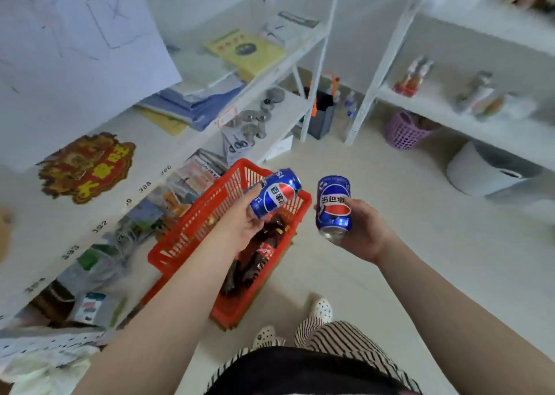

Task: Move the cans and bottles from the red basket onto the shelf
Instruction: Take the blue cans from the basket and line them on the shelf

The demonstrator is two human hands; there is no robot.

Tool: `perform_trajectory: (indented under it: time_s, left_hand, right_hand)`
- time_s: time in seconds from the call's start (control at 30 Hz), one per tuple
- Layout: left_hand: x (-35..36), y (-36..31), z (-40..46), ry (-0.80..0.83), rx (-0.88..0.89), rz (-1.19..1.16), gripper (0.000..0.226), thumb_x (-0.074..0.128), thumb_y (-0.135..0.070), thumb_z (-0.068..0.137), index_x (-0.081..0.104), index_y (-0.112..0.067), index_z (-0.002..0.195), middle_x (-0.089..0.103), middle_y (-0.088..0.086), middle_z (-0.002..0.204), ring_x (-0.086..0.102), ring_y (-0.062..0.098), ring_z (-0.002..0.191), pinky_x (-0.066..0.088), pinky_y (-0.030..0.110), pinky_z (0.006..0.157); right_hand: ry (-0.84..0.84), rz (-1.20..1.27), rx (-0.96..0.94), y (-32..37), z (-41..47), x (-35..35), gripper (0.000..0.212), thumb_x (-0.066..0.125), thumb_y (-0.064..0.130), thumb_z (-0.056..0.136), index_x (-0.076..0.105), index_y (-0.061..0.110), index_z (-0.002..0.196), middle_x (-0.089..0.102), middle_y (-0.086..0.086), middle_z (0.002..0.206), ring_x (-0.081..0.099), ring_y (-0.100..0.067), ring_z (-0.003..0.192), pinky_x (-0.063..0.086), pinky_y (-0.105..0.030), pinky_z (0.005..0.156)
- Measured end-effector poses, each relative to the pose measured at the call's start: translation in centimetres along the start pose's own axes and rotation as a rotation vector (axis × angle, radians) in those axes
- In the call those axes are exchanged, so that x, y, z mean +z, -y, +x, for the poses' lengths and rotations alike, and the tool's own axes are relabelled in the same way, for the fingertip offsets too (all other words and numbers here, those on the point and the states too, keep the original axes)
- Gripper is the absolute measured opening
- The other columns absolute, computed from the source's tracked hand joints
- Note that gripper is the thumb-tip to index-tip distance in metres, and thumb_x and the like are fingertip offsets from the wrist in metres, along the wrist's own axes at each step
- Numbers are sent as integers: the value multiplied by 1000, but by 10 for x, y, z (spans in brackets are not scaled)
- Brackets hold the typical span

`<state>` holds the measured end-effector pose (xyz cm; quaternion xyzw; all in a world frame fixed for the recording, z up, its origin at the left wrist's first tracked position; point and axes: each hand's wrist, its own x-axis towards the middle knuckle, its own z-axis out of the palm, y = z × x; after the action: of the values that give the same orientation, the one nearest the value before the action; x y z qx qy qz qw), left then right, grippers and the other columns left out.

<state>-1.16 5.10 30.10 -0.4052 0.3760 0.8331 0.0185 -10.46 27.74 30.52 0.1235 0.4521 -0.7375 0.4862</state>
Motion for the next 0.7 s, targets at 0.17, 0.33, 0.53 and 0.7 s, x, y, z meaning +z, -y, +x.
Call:
perform_trajectory:
  time_s: [0.17,0.33,0.53,0.7]
  left_hand:
    - [81,27,-2,219,-120,32,46,62,-43,85,60,-10,118,68,8,95,62,16,82,49,21,69]
    - [172,86,-1,408,-238,93,66,70,-42,71,55,-4,124,69,13,97,67,22,88,59,29,76]
    - [299,180,-6,490,-356,184,57,70,-36,71,60,-4,118,68,15,102,64,26,97,60,29,75]
    - [399,243,-11,516,-409,300,57,75,-34,69,61,-5,117,69,15,104,65,24,93,54,30,88]
  right_hand:
    - [-53,145,-131,23,-63,-51,87,88,28,41,60,10,121,67,-9,112,68,-22,89,56,-34,74]
    - [-155,218,-252,43,-119,-137,69,84,32,58,60,11,120,66,-10,114,69,-22,89,57,-35,74]
    - [-361,338,-317,68,-191,-265,58,68,31,77,55,7,129,64,-10,116,64,-25,96,51,-38,84]
    - [-416,328,-428,96,-256,-357,96,91,30,52,50,7,135,62,-14,123,66,-29,102,56,-40,79]
